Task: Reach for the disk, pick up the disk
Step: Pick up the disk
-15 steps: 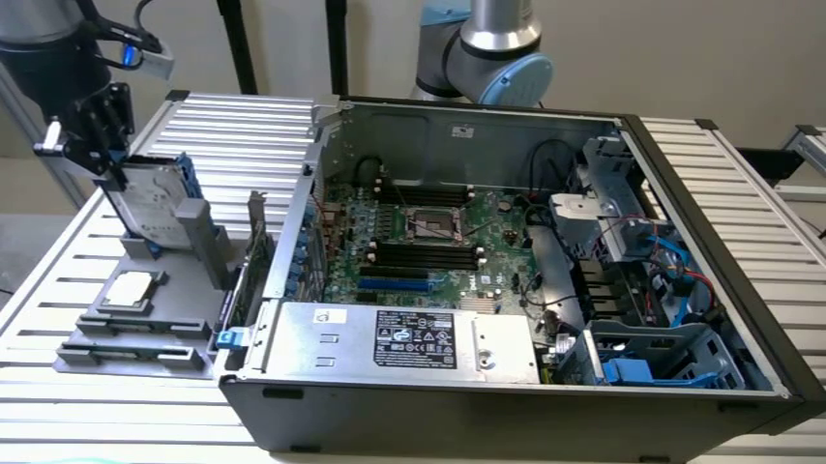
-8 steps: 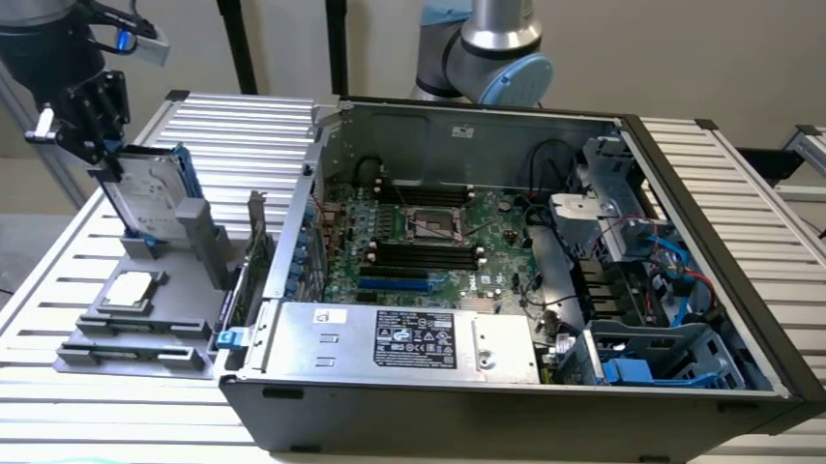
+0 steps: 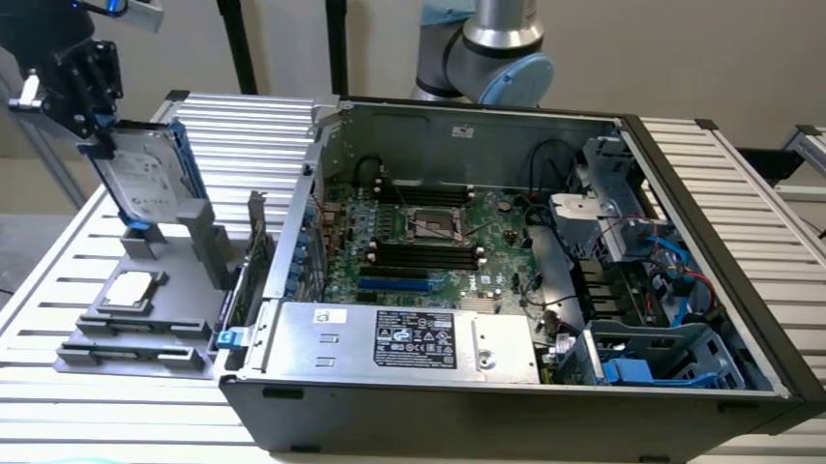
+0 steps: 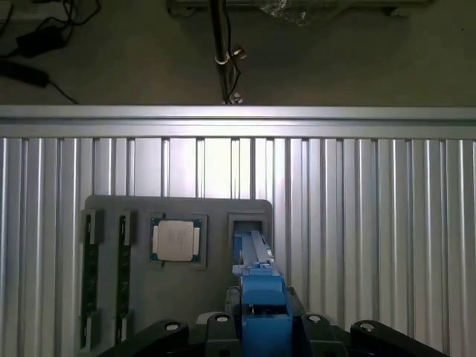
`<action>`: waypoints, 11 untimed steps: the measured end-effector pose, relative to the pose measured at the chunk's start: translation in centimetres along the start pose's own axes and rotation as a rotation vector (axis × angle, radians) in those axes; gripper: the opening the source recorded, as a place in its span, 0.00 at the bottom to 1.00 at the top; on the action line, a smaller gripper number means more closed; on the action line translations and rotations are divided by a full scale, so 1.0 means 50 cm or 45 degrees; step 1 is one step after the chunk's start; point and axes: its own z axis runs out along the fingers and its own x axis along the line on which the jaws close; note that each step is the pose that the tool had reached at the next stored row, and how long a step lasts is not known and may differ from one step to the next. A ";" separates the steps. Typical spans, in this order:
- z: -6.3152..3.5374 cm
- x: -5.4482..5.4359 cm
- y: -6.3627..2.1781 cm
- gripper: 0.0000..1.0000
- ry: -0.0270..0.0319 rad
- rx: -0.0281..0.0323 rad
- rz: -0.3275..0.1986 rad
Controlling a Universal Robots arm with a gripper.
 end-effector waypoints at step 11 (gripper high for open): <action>-0.098 0.003 -0.050 0.33 -0.0224 -0.0005 -0.018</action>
